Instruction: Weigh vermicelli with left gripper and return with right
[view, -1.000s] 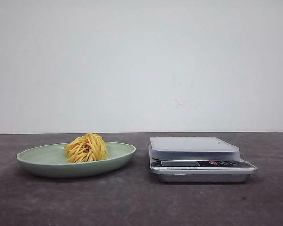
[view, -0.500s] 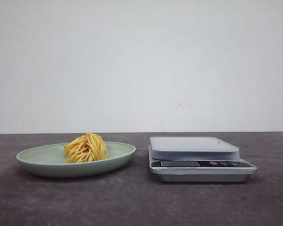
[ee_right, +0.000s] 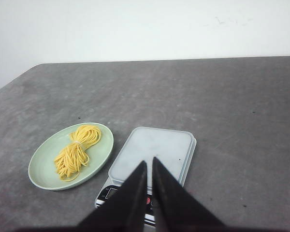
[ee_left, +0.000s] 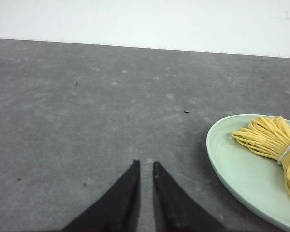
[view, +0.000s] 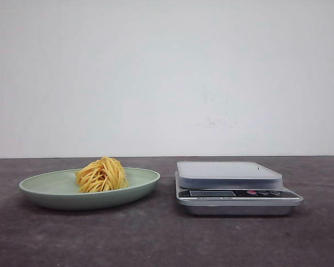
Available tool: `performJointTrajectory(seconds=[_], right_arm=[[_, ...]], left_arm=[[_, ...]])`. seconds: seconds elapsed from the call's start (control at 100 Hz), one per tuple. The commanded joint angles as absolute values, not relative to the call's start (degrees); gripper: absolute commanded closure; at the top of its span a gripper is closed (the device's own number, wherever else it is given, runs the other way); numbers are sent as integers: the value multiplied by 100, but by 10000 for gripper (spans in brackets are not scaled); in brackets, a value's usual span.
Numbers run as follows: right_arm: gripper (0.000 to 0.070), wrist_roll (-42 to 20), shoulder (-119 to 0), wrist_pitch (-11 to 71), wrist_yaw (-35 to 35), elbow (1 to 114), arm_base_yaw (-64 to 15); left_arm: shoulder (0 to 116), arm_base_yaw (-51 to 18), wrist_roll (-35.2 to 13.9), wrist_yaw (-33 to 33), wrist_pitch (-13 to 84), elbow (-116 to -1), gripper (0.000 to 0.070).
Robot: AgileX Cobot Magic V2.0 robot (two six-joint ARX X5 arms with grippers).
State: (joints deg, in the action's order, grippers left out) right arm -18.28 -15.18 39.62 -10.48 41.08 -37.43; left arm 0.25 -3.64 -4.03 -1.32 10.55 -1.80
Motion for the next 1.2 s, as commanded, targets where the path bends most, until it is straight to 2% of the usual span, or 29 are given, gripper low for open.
performJointTrajectory(seconds=[0.0,0.25,0.33,0.41,0.53,0.72,0.92,1.03,1.19], right_arm=[[691,-1881,-1520,3900,-1050,4169,-3774],[691,-1837,-1520,3903,-1050,4169,-3774],[691,-1409,-1518,3894,-1098,4174,-3774],[691,-1269,-1505,3839,-1229,4174,-3656],[691,-1205,-1393,3343,-1201,4169,-2985],[691,-434,-1138,3122,-1199,4051,-1586],[691,-191,-698,2731,-1135,3203,-360],[691,-198,-298,2185,-727,2401,-14],[691,-217,-25,1310,-283,1308,25]], left_arm=[[23,-362,-368,-126,1081,-80,688],[23,-362,-368,-126,1081,-80,688],[23,-362,-368,-126,1081,-80,688],[23,-362,-368,-126,1081,-80,688],[23,-362,-368,-128,1081,-80,688],[23,-362,-368,-126,1083,-80,688],[23,-362,-368,-126,1083,-80,688],[23,-362,-368,-126,1083,-80,689],[23,-362,-368,-126,1081,-80,688]])
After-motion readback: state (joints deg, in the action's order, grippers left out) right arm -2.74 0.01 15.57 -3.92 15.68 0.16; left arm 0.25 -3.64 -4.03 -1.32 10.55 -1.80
